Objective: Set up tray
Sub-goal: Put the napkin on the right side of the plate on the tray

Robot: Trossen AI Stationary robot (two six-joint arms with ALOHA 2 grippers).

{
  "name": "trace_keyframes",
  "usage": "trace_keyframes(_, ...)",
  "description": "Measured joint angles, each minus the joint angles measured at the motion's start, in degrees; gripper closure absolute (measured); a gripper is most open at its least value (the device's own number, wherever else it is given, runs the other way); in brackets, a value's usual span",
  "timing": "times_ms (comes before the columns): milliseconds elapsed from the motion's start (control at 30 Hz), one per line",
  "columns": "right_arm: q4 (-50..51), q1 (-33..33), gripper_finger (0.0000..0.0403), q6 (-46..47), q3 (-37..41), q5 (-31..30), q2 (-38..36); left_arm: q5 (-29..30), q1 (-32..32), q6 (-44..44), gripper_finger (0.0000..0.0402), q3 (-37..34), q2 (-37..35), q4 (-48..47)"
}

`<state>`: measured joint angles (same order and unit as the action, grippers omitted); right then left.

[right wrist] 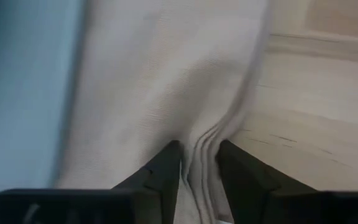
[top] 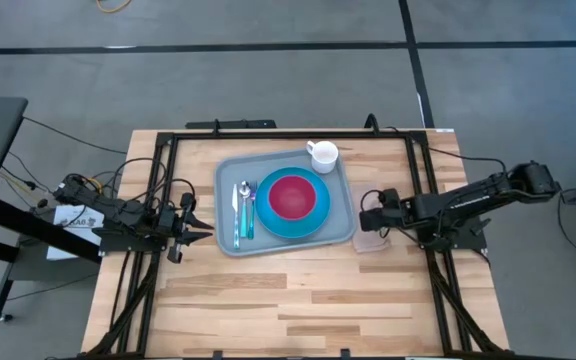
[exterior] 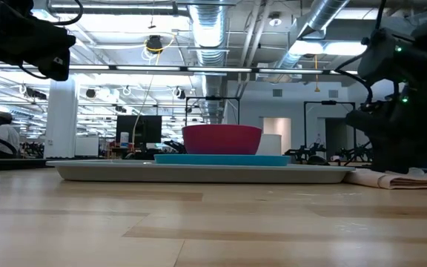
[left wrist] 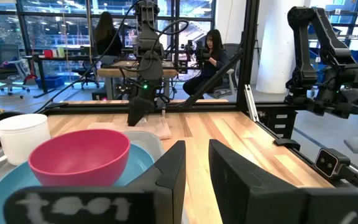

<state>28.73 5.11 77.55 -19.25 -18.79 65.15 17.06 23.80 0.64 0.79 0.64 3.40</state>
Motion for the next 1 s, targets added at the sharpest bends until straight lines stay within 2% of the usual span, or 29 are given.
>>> trace_keyframes(133, -3.15, 0.01, 0.0319, -1.06, -0.08, -0.14, 1.53, 0.00, -0.01, 0.00, 0.0343, 0.00, 0.00, 0.00)
trace_keyframes(333, -3.11, 0.10, 0.0391, -3.55, 0.02, -0.90, 0.63, 0.00, 0.01, 0.00, 0.0343, 0.01, 0.00, 0.03)
trace_keyframes(500, 1.18, 0.15, 0.0392, -4.76, -3.08, -3.11, -2.78, 0.00, 0.00, 0.01, 0.0343, -0.01, 0.00, 0.15)
trace_keyframes(667, 7.74, 0.15, 0.0395, -8.48, -10.22, -13.85, -5.96, 0.02, 0.01, 0.02, 0.0343, 0.01, 0.00, 0.17)
trace_keyframes(767, 3.82, -0.05, 0.0396, -13.86, -13.28, -18.41, -6.64, 0.02, 0.01, 0.02, 0.0343, 0.01, 0.00, 0.20)
trace_keyframes(1000, -9.55, -2.17, 0.0399, -26.50, -14.47, -19.72, -4.06, 0.02, 0.01, 0.02, 0.0343, -0.01, 0.00, 0.24)
